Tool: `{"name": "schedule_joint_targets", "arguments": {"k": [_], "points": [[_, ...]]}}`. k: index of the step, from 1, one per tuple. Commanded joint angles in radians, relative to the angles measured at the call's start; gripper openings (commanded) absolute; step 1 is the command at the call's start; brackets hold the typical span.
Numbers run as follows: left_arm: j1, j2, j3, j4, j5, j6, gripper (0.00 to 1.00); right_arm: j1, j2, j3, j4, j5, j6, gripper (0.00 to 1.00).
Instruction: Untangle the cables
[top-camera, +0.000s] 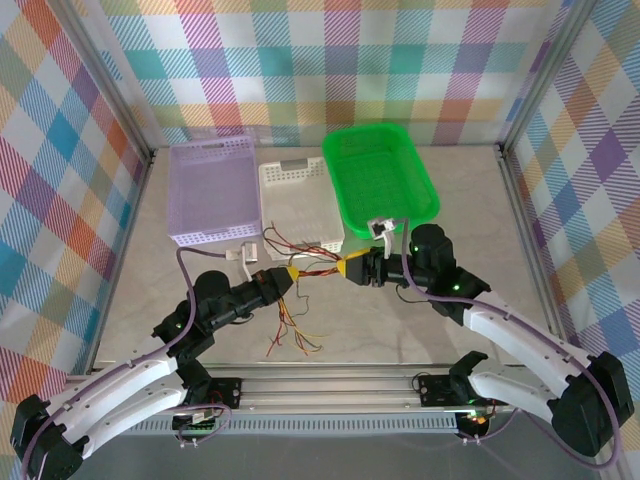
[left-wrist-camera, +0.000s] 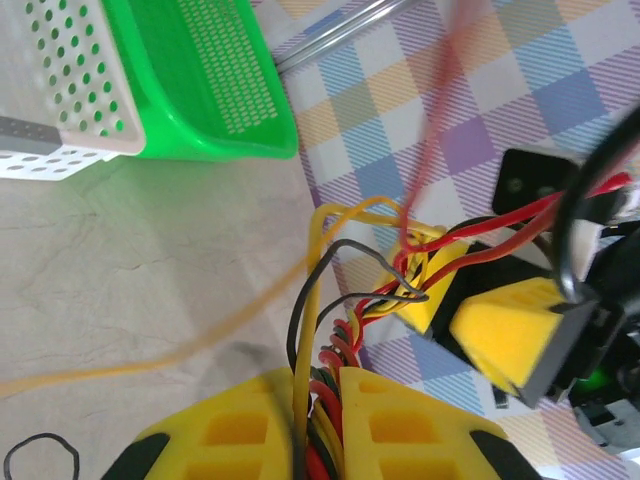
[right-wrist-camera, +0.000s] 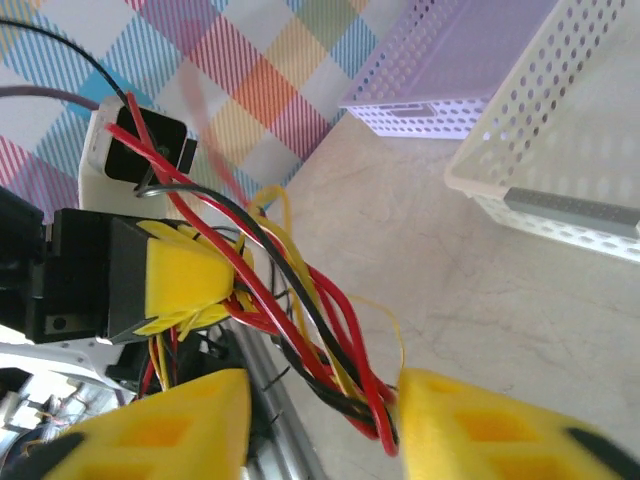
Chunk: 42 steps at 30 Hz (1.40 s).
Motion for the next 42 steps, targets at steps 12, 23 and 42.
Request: {"name": "schedule_joint_targets", "arguments": {"k": [12,23,42], "points": [[-0.014,0.027,0.105,-0.19,-0.007,0.086,0.0,0.084,-0.027,0.0,-0.087,0.07,-0.173,0.58],[-0.015,0.041,0.119,-0.195,0.025,0.08,0.0,0.219,0.093,0.066,-0.203,0.37,-0.311,0.55],[-0.021,0.059,0.125,-0.164,0.1,0.085,0.0,0.343,0.246,0.138,-0.174,0.754,-0.365,0.16]]}}
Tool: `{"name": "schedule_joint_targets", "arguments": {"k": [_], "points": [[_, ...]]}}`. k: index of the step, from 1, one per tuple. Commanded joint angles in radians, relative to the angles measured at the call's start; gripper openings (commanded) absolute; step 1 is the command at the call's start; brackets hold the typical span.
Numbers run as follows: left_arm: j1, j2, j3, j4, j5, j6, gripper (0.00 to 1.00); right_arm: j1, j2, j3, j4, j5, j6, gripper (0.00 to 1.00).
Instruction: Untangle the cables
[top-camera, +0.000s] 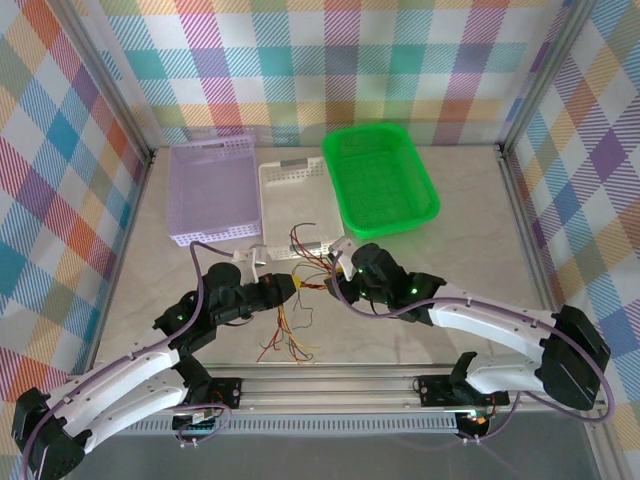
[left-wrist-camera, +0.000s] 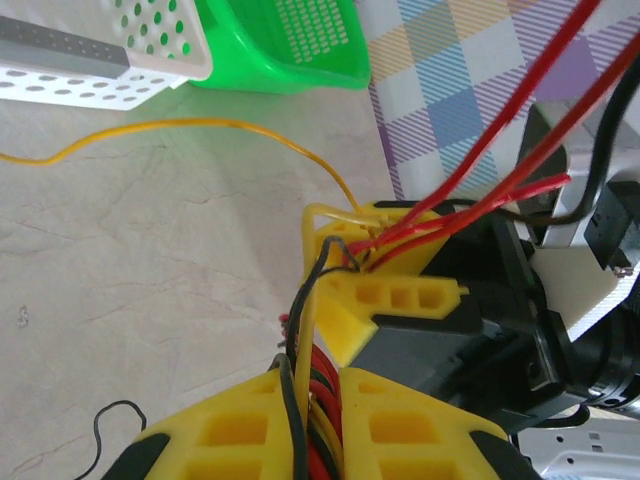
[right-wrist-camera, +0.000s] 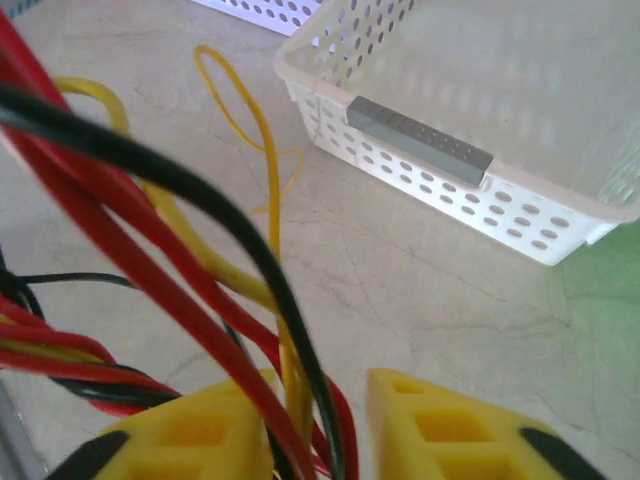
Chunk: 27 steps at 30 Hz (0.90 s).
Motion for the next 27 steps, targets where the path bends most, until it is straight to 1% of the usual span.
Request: {"name": "schedule_joint_targets", "arguments": {"k": [1,3,4,8,10,12,14,17,18,20,24,25,27], "points": [[-0.022,-0.009,0.038,0.052,0.052,0.02,0.0,0.01,0.006,0.033,0.026,0.114,-0.004,0.1],[-0.022,-0.021,0.037,0.042,0.053,0.025,0.0,0.011,-0.007,0.024,0.038,0.142,0.001,0.0],[-0.023,-0.028,0.035,0.037,0.053,0.027,0.0,0.011,-0.019,0.016,0.045,0.155,0.003,0.0],[-0.023,-0.053,0.019,0.032,0.055,0.03,0.14,0.01,-0.058,0.002,0.045,0.176,0.019,0.0],[-0.023,-0.057,0.009,0.037,0.06,0.028,0.22,0.01,-0.08,0.002,0.037,0.173,0.036,0.0],[-0.023,-0.06,0.0,0.045,0.066,0.026,0.33,0.009,-0.097,0.001,0.031,0.166,0.051,0.0],[-0.023,-0.066,-0.005,0.053,0.075,0.026,0.41,0.008,-0.115,0.007,0.018,0.164,0.067,0.0],[-0.022,-0.08,-0.005,0.051,0.083,0.032,0.46,0.008,-0.147,0.009,0.007,0.153,0.087,0.0],[-0.023,-0.085,-0.005,0.045,0.084,0.034,0.51,0.007,-0.158,0.011,0.003,0.149,0.095,0.0],[-0.024,-0.092,-0.007,0.038,0.088,0.039,0.54,0.005,-0.18,0.013,-0.003,0.13,0.111,0.0],[-0.023,-0.101,-0.014,0.034,0.092,0.042,0.57,-0.013,-0.233,0.014,0.0,0.05,0.155,0.0],[-0.024,-0.103,-0.017,0.034,0.09,0.04,0.62,-0.019,-0.246,0.013,0.005,0.027,0.17,0.0],[-0.024,-0.105,-0.024,0.043,0.09,0.036,0.64,-0.035,-0.268,0.006,0.016,-0.019,0.209,0.0]]}}
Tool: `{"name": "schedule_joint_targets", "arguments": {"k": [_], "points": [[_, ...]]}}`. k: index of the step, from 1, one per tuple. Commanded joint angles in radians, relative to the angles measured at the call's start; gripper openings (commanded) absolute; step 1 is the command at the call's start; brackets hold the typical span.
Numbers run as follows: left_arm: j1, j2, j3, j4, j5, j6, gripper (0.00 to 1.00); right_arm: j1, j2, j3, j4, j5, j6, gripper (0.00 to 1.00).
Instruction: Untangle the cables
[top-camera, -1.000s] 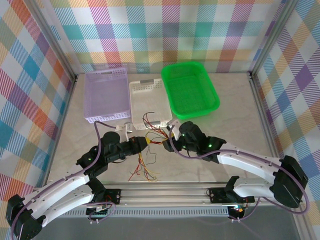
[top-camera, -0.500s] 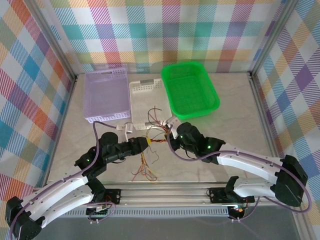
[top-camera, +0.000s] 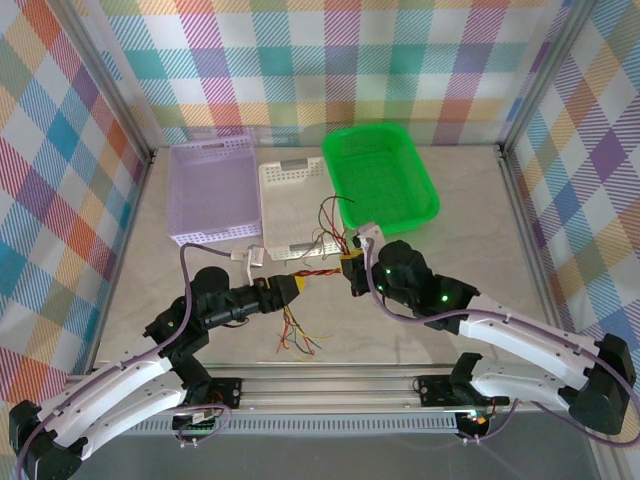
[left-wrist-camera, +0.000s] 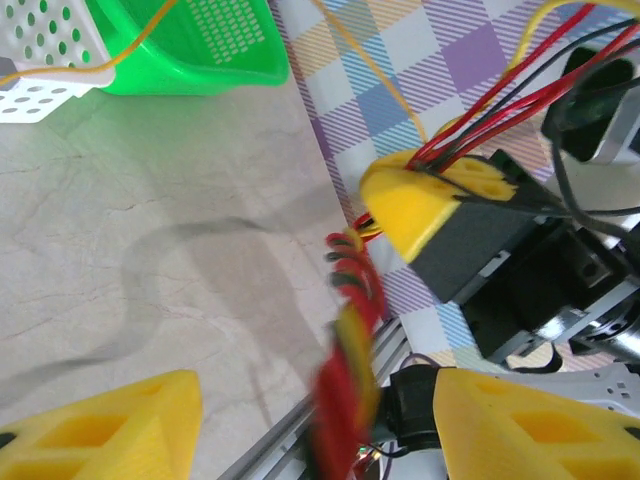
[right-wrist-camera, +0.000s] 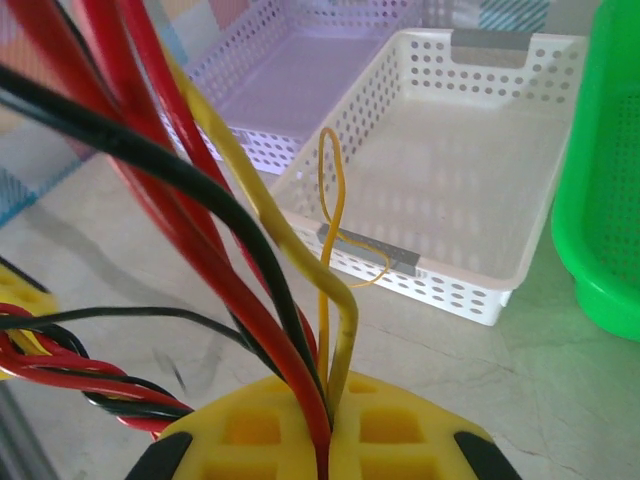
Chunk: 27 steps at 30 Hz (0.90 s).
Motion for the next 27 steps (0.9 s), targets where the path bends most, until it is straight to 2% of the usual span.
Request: {"name": "schedule_joint_targets", "arguments": {"k": [1,6,9,10,12,16,22,27], "points": [[-0.014,-0.014,-0.022,0.024,0.021,0.005,0.64,-0.028,-0.05,-0.002,0.037,-0.11,0.097,0.0],[-0.014,-0.007,-0.035,0.061,0.021,-0.006,0.62,-0.059,-0.07,-0.02,0.076,-0.204,0.2,0.0],[-0.015,-0.007,-0.042,0.077,0.019,-0.009,0.55,-0.08,-0.068,-0.04,0.113,-0.258,0.251,0.0],[-0.015,-0.007,-0.045,0.083,0.018,-0.011,0.5,-0.093,-0.069,-0.05,0.127,-0.275,0.277,0.0],[-0.014,-0.01,-0.05,0.088,0.013,-0.014,0.32,-0.131,-0.076,-0.077,0.169,-0.322,0.335,0.0],[-0.015,-0.022,-0.066,0.1,0.003,-0.023,0.01,-0.258,-0.114,-0.176,0.317,-0.424,0.525,0.0],[-0.021,-0.056,-0.114,0.129,-0.036,-0.054,0.0,-0.392,-0.167,-0.29,0.459,-0.472,0.734,0.0],[-0.024,-0.133,-0.214,0.217,-0.098,-0.127,0.0,-0.456,-0.23,-0.419,0.616,-0.413,0.925,0.0]]}}
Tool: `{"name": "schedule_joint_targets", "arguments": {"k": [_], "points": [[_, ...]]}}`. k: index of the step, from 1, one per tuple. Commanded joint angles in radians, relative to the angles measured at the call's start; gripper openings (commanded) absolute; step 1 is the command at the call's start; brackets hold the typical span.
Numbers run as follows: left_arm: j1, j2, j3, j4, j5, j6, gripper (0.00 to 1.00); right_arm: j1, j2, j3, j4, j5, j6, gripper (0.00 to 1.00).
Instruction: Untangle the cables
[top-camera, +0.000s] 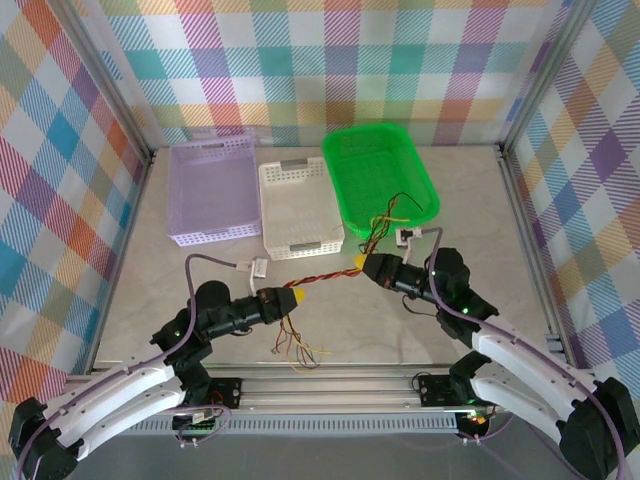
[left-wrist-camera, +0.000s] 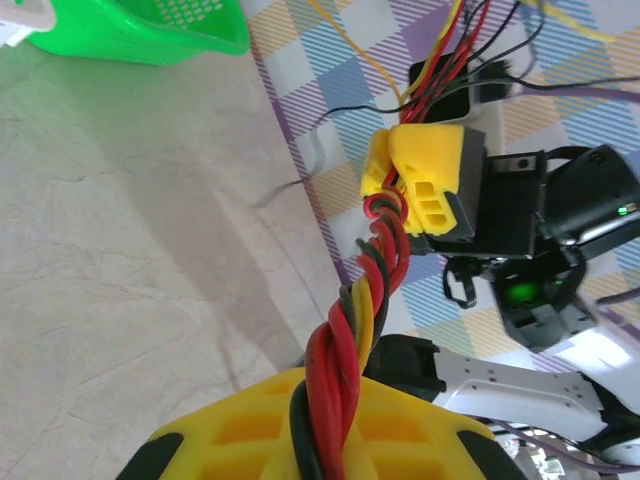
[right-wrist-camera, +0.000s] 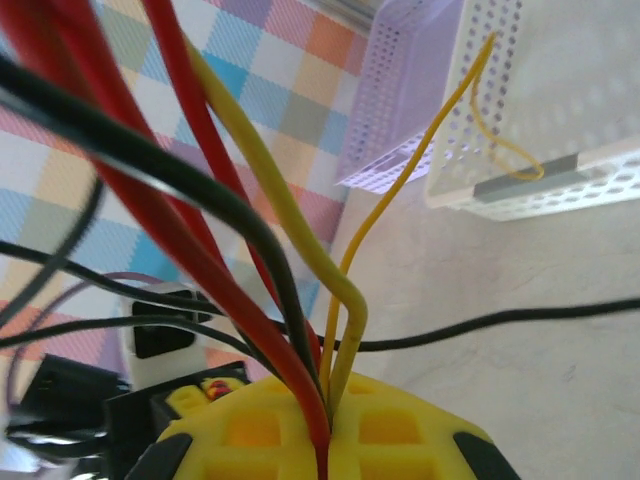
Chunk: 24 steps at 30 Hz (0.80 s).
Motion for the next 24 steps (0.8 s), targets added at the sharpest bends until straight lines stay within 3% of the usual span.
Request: {"name": "schedule_joint_targets", "arguments": {"k": [1,7,9,10,11,13,16,24], "points": [[0.013,-0.096,-0.079,0.035,-0.131,-0.075,0.0,-0.103,-0.066,-0.079,0.159,0.201,0.19,0.0],[0.013,-0.158,-0.09,-0.013,-0.145,-0.07,0.0,-0.109,-0.11,-0.011,0.023,0.173,0.077,0.0],[0.012,-0.146,-0.06,-0.041,-0.143,-0.05,0.21,-0.109,-0.113,0.02,-0.036,0.168,0.036,0.0],[0.013,-0.134,-0.036,-0.059,-0.136,-0.034,0.45,-0.11,-0.113,0.041,-0.068,0.163,0.007,0.0],[0.013,-0.122,-0.01,-0.082,-0.128,-0.012,0.62,-0.111,-0.108,0.064,-0.096,0.156,-0.018,0.0],[0.012,-0.089,0.056,-0.146,-0.116,0.038,0.76,-0.111,-0.097,0.108,-0.15,0.142,-0.062,0.0],[0.013,-0.032,0.185,-0.273,-0.094,0.144,0.83,-0.114,-0.068,0.188,-0.249,0.131,-0.145,0.0],[0.012,0.109,0.515,-0.541,-0.151,0.376,0.86,-0.116,0.077,0.441,-0.566,0.019,-0.455,0.0]]}}
